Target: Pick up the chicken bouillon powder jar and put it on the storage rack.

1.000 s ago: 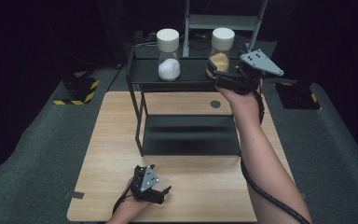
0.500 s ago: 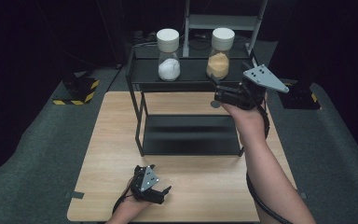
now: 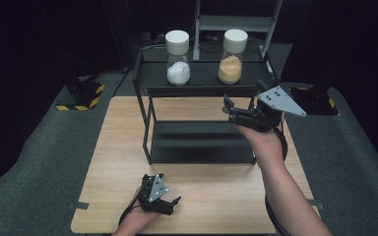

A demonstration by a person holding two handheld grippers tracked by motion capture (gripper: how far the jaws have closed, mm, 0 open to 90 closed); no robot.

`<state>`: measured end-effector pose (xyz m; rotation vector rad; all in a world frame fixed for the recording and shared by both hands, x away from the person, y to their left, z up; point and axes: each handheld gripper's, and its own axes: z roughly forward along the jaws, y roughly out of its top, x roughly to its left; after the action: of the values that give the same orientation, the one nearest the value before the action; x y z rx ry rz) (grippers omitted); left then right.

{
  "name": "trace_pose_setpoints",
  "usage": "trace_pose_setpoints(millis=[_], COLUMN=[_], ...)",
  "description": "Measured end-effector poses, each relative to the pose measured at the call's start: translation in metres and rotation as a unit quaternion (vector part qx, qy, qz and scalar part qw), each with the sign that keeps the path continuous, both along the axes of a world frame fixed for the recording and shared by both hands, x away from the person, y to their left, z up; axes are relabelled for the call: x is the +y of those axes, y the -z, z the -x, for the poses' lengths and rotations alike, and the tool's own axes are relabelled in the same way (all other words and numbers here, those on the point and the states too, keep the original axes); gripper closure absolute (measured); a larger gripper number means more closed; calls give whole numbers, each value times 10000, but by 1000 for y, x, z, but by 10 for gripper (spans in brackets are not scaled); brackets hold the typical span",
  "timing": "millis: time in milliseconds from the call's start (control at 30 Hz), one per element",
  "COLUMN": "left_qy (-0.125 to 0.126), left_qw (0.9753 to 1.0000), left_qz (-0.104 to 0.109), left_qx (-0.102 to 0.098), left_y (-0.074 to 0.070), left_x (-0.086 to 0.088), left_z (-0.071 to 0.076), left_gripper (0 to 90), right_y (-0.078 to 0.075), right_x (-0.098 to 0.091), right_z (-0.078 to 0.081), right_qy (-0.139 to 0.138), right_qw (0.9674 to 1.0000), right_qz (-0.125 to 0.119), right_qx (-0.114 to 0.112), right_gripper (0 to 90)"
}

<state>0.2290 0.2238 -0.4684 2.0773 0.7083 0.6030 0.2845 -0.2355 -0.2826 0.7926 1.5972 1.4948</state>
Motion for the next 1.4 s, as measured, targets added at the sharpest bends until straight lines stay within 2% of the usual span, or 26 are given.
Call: trace_pose_setpoints(millis=[267,567,1067,1400], left_qy=[32,40,48,51], left_qw=[10000,10000,10000,10000], left_qz=[8,-36,-40,-74], left_qx=[18,8,4,-11], left_y=[0,0,-1,-1], left_x=[1,-1,-1,-2], left_z=[-1,-1,-1,0], left_gripper=[11,11,11,11], right_y=[21,48,94,130], right_x=[0,-5,-11,-16], right_z=[9,17,27,33], right_qy=[-40,-76,-106,-66], right_qw=[9997,9988,9956,9909], right_qz=[253,419,641,778], right_qx=[64,225,679,1092], right_gripper=[0,0,0,0])
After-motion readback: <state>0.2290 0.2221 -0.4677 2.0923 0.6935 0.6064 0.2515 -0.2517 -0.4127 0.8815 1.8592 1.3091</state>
